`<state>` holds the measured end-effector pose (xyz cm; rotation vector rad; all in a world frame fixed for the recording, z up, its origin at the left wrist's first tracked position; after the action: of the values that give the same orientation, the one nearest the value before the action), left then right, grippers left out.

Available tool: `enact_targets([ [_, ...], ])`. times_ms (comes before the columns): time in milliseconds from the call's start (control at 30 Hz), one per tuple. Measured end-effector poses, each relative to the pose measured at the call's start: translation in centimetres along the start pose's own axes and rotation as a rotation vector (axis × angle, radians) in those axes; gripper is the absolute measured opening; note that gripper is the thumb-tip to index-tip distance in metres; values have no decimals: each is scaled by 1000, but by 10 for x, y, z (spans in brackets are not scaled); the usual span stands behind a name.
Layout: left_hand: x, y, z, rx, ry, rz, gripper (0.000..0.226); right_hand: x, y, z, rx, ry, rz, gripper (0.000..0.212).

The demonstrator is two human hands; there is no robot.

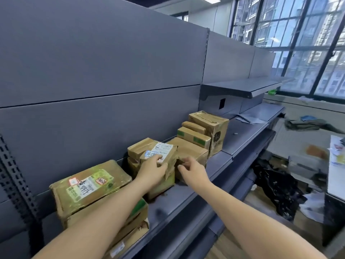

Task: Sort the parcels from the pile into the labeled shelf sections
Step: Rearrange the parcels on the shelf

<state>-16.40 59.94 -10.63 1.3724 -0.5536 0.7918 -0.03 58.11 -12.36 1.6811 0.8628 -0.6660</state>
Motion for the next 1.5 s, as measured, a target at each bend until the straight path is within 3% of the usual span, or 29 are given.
enact_targets([
  [167, -15, 12, -23, 157, 102, 22, 49, 13, -12, -28, -77, 44, 4, 30],
  [433, -37, 28, -58, 212, 201, 49, 49, 25, -41, -55, -135, 29, -47, 59],
  [800, -44, 23, -102, 133, 206, 15, 57, 36, -56, -82, -38, -26, -103, 68],
  [967, -57, 6, -115, 4, 248, 8, 71, 44, -62, -83, -23, -55, -102, 67],
  [1167, -65, -19, -120, -141, 263, 135, 63, 52, -73, -81, -65, -92, -142, 57],
  [1500, -64, -27, -117, -164, 222, 212, 58, 59, -91, -67, -151, -217, -259, 68],
])
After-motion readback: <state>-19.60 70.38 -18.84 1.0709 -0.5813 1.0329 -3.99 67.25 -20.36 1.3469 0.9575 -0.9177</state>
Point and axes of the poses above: each hand's wrist, its own z-axis away from the middle knuckle, its own y-axis out of the back of the hand, x = y × z, the point moved 10 cm from there along -z, towards the middle knuckle, and after that the axes turned 15 degrees about y, right-handed, at the moved point
